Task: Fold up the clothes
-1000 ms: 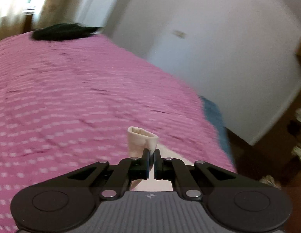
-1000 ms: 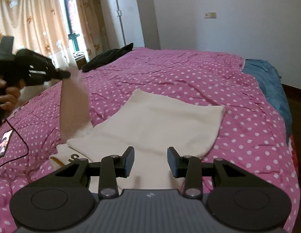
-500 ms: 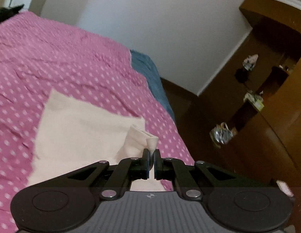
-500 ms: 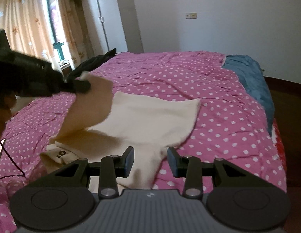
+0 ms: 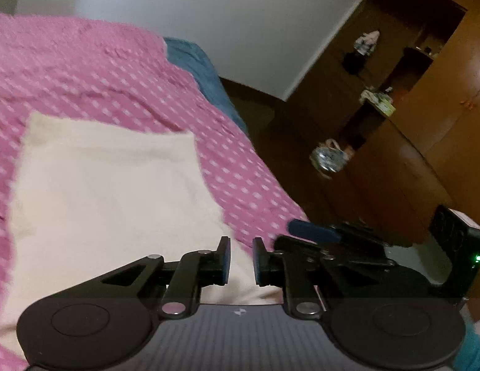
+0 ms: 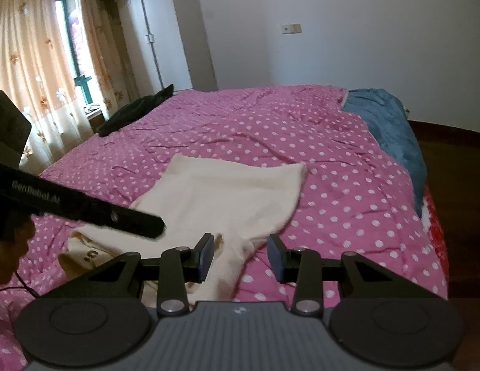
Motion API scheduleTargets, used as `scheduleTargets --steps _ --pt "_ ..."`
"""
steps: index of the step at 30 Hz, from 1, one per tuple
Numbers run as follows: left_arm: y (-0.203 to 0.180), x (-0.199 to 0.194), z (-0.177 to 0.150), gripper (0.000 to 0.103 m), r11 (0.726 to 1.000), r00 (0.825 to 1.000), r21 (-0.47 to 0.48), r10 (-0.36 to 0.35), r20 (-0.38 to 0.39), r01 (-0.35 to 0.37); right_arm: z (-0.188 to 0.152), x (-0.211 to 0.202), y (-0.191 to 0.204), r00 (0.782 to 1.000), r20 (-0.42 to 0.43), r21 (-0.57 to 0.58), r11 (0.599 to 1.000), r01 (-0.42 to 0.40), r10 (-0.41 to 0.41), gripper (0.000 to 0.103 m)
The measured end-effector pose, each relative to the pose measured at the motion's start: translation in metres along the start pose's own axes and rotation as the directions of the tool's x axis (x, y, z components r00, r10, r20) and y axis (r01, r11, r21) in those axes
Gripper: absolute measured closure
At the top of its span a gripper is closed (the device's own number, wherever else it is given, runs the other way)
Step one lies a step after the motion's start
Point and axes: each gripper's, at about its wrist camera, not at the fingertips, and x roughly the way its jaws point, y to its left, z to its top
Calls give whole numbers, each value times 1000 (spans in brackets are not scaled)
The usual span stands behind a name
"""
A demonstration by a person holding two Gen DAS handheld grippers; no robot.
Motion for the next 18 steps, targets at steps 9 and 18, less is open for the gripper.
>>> scheduleTargets --steps 9,18 --pt "69 -29 5 86 959 959 3 282 8 -282 5 38 39 993 -55 -124 986 -112 106 66" --pt "107 -40 -27 85 917 908 52 400 -123 -397 -10 53 51 982 -160 -196 972 -129 98 66"
